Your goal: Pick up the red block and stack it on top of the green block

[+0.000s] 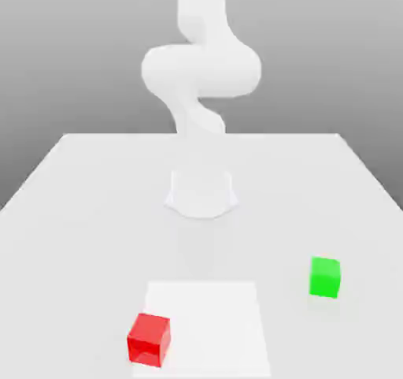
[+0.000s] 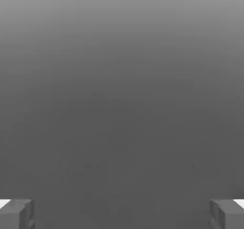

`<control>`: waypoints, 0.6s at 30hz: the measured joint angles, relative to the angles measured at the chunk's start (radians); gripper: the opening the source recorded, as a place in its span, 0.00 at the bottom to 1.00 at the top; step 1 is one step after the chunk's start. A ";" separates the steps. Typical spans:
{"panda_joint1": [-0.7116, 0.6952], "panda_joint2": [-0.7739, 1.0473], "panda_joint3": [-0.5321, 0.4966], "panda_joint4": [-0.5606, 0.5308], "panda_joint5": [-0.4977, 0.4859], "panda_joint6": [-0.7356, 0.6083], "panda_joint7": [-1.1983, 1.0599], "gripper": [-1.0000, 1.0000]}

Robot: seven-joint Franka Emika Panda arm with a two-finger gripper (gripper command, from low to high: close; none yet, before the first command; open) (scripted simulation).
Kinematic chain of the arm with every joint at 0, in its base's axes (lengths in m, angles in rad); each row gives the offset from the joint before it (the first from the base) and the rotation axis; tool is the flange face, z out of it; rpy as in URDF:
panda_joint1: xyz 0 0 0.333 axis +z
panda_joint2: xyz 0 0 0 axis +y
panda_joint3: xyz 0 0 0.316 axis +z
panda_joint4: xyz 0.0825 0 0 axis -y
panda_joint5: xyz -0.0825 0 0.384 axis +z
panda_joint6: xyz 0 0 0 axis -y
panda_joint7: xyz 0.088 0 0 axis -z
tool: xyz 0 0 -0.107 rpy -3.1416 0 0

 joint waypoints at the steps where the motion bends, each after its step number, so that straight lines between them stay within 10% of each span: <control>1: -0.003 0.039 -0.004 -0.009 0.001 0.016 0.002 0.50; 18: -0.056 0.659 -0.058 -0.154 0.020 0.273 0.024 0.50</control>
